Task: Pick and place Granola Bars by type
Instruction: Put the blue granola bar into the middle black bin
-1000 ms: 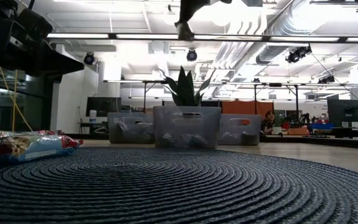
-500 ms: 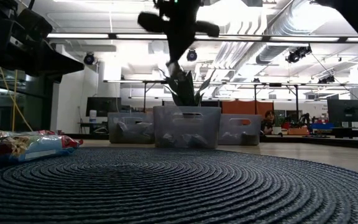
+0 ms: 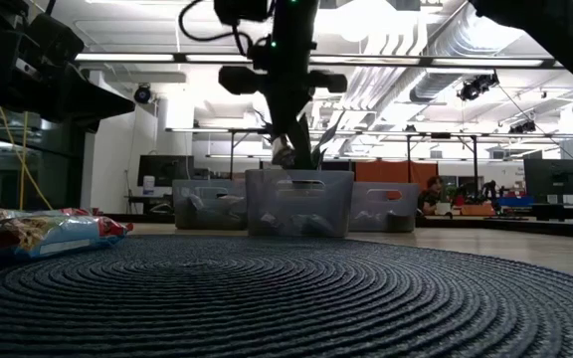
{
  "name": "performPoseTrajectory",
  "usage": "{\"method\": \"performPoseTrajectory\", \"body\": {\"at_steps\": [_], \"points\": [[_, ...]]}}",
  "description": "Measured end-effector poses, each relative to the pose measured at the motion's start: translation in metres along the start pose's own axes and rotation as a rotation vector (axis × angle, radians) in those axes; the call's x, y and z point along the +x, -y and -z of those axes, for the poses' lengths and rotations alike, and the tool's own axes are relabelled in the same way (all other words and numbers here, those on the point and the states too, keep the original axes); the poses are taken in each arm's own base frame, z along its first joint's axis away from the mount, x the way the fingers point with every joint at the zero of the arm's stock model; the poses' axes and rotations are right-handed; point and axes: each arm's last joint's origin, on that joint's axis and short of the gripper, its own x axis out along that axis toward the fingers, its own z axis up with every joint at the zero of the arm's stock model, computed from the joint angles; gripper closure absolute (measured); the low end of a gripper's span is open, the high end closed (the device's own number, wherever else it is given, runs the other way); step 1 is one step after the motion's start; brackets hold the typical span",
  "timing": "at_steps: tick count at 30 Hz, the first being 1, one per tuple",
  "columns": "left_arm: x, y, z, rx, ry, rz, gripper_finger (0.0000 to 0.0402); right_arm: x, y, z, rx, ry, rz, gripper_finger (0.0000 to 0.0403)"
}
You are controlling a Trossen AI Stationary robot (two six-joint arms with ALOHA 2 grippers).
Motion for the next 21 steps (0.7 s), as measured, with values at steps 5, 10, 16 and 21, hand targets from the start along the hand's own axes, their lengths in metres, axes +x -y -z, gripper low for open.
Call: {"method": "performPoseTrajectory", "body": {"at_steps": [5,10,16,21], "points": [[0.000,0.000,0.000,0.000,-0.001,0.000,0.0400,0.018,-0.001,0.001,0.031,-0.063,0.007,0.0403],[0.000,0.000,0.000,0.000,0.000,0.000,0.0400,0.028,-0.001,0.002,0.032,-0.093,0.009,0.0403],[0.000,0.000,0.000,0.000,0.000,0.000,0.0400,0.030,0.000,0.000,0.058,-0.113,0.001,0.0403],[0.000,0.000,0.000,0.000,0.000,0.000,0.0400,0.032,0.002,0.000,0.090,-0.169,-0.027,0.0403]]}}
